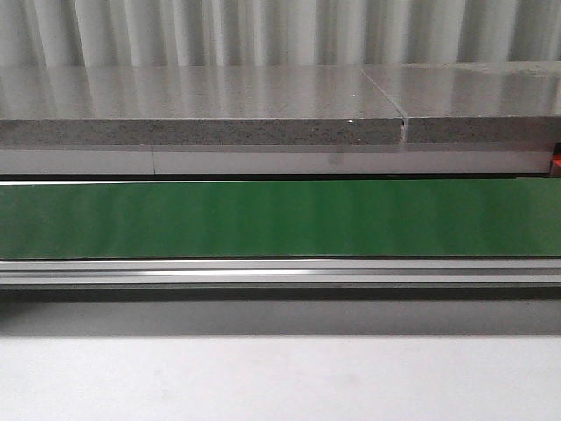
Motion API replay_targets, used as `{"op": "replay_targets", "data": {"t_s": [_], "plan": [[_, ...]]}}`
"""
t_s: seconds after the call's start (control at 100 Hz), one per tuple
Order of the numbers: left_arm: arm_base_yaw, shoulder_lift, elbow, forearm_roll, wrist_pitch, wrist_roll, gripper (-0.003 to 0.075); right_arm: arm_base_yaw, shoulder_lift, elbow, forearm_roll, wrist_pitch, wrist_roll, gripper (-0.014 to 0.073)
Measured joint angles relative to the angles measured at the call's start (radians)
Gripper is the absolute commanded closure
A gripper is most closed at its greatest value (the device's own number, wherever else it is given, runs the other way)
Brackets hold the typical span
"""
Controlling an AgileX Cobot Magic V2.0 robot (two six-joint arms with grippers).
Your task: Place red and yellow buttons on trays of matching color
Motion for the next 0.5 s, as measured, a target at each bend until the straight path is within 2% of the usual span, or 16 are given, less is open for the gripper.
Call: {"op": "replay_targets", "data": {"t_s": [0.18, 0.29, 0.5], "plan": [[0.000, -0.153, 0.100, 0.031, -0.009, -0.045, 0.0740, 0.000, 0.000, 0.000, 0.000, 0.000, 0.000, 0.0662], [0.000, -0.163, 0.131, 0.044, -0.015, -0.060, 0.0740, 0.000, 0.000, 0.000, 0.000, -0.002, 0.000, 0.0662], [0.000, -0.163, 0.131, 0.126, -0.059, -0.175, 0.0740, 0.000, 0.000, 0.000, 0.000, -0.002, 0.000, 0.0662]]}}
